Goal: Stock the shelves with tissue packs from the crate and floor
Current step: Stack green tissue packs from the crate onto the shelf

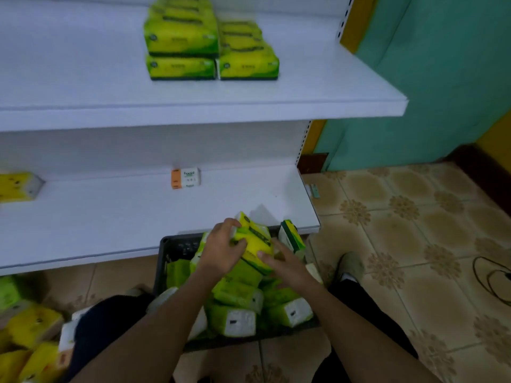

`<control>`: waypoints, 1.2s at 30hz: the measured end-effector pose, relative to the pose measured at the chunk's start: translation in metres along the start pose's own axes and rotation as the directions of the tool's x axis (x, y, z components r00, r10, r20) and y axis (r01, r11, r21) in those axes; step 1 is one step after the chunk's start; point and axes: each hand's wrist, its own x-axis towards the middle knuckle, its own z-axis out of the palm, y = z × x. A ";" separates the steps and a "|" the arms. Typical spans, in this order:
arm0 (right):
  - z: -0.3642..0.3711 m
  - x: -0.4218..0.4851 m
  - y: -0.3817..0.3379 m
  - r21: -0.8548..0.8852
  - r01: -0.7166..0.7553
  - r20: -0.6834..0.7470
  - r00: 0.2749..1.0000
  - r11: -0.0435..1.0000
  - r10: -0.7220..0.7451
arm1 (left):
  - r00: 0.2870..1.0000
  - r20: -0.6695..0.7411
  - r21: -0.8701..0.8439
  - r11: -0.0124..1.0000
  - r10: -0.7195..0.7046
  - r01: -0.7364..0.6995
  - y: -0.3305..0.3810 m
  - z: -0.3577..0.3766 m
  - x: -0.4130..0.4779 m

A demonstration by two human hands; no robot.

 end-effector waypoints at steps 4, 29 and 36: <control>0.004 -0.011 -0.058 0.118 0.180 -0.002 0.983 0.977 -0.181 | 0.989 -0.120 -0.021 0.996 0.085 -0.088 0.034 -0.052 0.000; -0.121 0.079 -0.337 -0.595 0.443 -0.239 0.699 0.671 -0.674 | 0.957 -0.139 0.524 0.839 0.255 -0.147 0.109 -0.189 0.148; -0.122 0.134 -0.372 -0.591 0.437 -0.226 0.717 0.678 -0.660 | 0.892 -0.205 0.605 0.768 0.404 -0.208 0.094 -0.184 0.175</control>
